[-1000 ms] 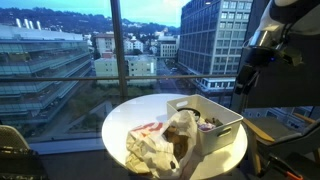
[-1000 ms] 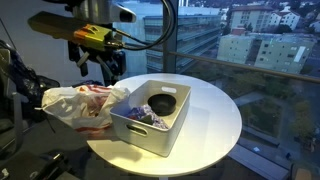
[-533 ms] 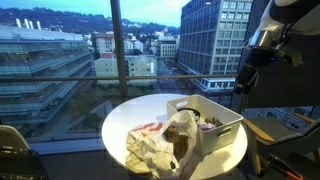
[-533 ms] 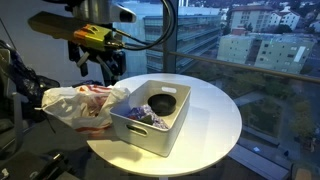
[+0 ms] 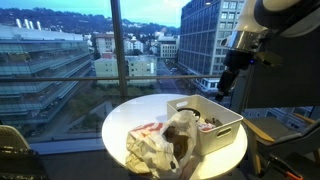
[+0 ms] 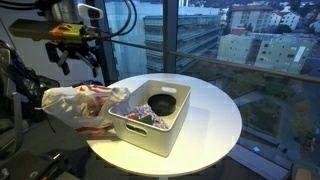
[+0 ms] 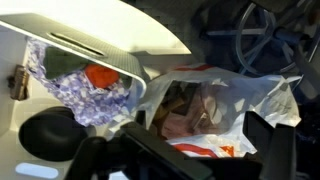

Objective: Move the stuffed animal and white board eraser from the plastic bug to the white tub

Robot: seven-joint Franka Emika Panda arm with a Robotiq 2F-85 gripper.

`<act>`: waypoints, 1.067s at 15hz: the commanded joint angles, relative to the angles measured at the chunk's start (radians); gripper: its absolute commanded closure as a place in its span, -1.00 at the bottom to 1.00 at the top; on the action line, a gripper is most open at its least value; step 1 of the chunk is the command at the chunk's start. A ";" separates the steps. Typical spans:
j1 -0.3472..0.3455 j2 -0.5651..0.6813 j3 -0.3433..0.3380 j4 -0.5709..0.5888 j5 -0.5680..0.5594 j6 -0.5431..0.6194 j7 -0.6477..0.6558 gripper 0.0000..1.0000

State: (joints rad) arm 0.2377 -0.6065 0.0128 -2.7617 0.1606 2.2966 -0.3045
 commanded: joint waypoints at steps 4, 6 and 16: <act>0.197 0.201 0.143 -0.003 0.114 0.347 0.058 -1.00; 0.248 0.288 0.163 -0.004 0.129 0.492 0.033 -1.00; 0.269 0.499 0.190 -0.005 0.007 0.745 0.019 -1.00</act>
State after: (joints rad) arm 0.5062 -0.1072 0.2027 -2.7662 0.1677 3.0413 -0.2857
